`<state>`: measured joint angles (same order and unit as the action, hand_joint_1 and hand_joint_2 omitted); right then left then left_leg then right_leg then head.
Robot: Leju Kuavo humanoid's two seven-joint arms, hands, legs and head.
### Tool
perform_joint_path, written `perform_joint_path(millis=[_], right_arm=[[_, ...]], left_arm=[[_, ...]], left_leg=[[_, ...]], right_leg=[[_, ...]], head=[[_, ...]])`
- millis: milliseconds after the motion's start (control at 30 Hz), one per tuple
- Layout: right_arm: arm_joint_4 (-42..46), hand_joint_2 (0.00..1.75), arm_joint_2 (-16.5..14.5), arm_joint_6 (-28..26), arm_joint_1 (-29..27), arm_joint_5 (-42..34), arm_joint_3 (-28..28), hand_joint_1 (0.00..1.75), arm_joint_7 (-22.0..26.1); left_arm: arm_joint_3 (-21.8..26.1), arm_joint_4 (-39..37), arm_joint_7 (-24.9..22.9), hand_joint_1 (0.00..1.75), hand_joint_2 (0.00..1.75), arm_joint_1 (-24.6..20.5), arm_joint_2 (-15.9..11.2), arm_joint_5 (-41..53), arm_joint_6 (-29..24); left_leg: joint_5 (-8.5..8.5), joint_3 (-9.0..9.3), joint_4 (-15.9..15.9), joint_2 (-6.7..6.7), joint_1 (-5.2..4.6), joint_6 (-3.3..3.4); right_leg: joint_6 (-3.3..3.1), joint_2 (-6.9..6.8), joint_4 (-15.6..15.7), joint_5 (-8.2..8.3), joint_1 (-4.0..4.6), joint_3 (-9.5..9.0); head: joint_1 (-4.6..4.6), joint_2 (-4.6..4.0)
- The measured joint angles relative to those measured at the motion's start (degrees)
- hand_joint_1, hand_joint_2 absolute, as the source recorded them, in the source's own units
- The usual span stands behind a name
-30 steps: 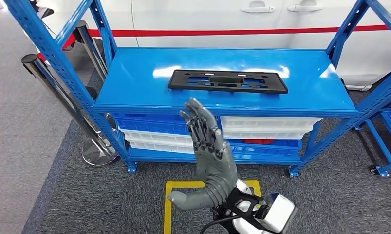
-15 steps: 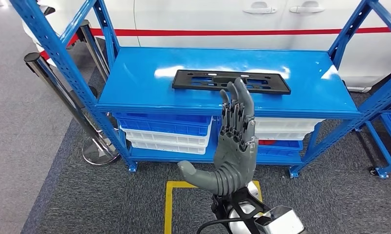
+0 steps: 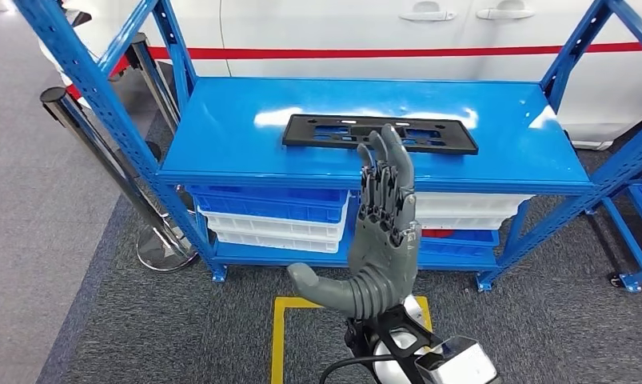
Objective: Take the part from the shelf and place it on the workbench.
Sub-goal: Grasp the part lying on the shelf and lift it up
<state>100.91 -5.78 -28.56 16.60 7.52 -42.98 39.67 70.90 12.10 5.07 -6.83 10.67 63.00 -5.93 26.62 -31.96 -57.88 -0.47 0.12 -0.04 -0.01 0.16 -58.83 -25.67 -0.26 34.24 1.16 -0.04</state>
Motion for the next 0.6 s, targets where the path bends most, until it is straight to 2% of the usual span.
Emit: perform_joint_path(millis=[67,100,200,233,267,300,333,400,433,533,600], right_arm=[[0.0,1.75,0.0,-0.3,0.0,0.2,-0.2,0.0,0.0],[0.0,1.75,0.0,-0.4,0.0,0.3,-0.3,0.0,0.0],[0.0,1.75,0.1,-1.1,-0.1,0.6,-0.7,0.0,0.0],[-0.1,1.75,0.2,-1.2,-0.2,0.7,-0.8,0.0,0.0],[-0.1,1.75,0.3,-1.3,-0.2,0.7,-0.9,0.0,0.0],[-0.1,1.75,0.4,-1.3,-0.3,0.7,-1.0,0.0,0.0],[-0.2,1.75,0.4,-1.4,-0.3,0.8,-1.0,0.0,0.0],[-0.1,1.75,0.5,-1.8,-0.3,0.9,-1.1,0.0,0.0],[-0.1,1.75,0.5,-2.1,-0.3,1.0,-1.2,0.0,0.0],[-0.1,1.75,0.6,-2.5,-0.3,0.9,-1.4,0.0,0.0],[-0.1,1.75,0.8,-2.6,-0.3,0.8,-1.5,0.0,0.0]], left_arm=[[0.0,0.0,0.0,0.0,0.0,0.0,0.0,0.0,0.0],[0.0,0.0,0.1,0.0,0.0,0.0,0.0,0.1,0.0],[0.0,0.0,0.1,0.0,0.0,0.1,0.0,0.3,0.1],[0.0,0.0,0.1,0.0,0.0,0.1,0.0,0.4,0.1],[0.0,0.0,0.1,0.0,0.0,0.2,0.0,0.5,0.1],[0.0,0.0,0.1,0.0,0.0,0.2,0.0,0.6,0.1],[0.0,0.0,0.2,0.0,0.0,0.2,0.0,0.6,0.1],[0.0,0.0,0.2,0.0,0.0,0.0,0.0,0.6,0.1],[0.0,0.0,0.2,0.0,0.0,0.0,0.0,0.7,0.1],[0.0,0.0,0.2,0.0,0.0,0.0,0.0,0.7,0.1],[0.0,0.0,0.2,0.0,0.0,0.0,0.0,0.7,0.1]], left_leg=[[0.89,-0.37,-1.1,0.05,0.12,-0.62],[2.16,-1.24,-3.1,0.08,0.19,-0.91],[7.11,-6.2,-13.6,0.13,0.42,-1.49],[7.42,-7.22,-15.7,0.13,0.47,-1.59],[6.6,-7.24,-15.6,0.13,0.5,-1.63],[4.83,-6.23,-13.3,0.14,0.52,-1.6],[2.67,-4.44,-9.4,0.16,0.53,-1.48],[0.31,-1.32,-2.7,0.16,0.36,-1.01],[0.05,-0.6,-1.1,0.14,0.24,-0.68],[-0.1,-0.46,-0.5,0.09,0.16,0.33],[-0.47,-0.28,0.0,0.16,0.36,1.01]], right_leg=[[-0.61,-0.03,0.5,0.22,-0.2,-0.22],[-0.91,-0.1,0.7,0.3,-0.3,-0.33],[-1.39,-0.25,0.7,0.22,-0.23,-0.36],[-1.42,-0.25,0.6,0.18,-0.19,-0.34],[-1.43,-0.22,0.5,0.12,-0.17,-0.34],[-1.39,-0.19,0.4,0.03,-0.17,-0.38],[-1.29,-0.15,0.2,-0.1,-0.17,-0.42],[-0.9,-0.12,-0.1,-0.32,0.02,-0.35],[-0.64,-0.13,-0.2,-0.34,0.09,-0.27],[0.18,-0.13,-0.2,-0.27,0.03,-0.17],[0.79,-0.12,-2.2,-1.71,-0.07,0.61]], head=[[0.02,0.0],[0.03,0.0],[0.05,0.0],[0.05,0.0],[0.06,0.0],[0.06,0.0],[0.06,0.0],[0.05,0.0],[0.03,0.0],[-0.03,-0.01],[-0.06,-0.01]])
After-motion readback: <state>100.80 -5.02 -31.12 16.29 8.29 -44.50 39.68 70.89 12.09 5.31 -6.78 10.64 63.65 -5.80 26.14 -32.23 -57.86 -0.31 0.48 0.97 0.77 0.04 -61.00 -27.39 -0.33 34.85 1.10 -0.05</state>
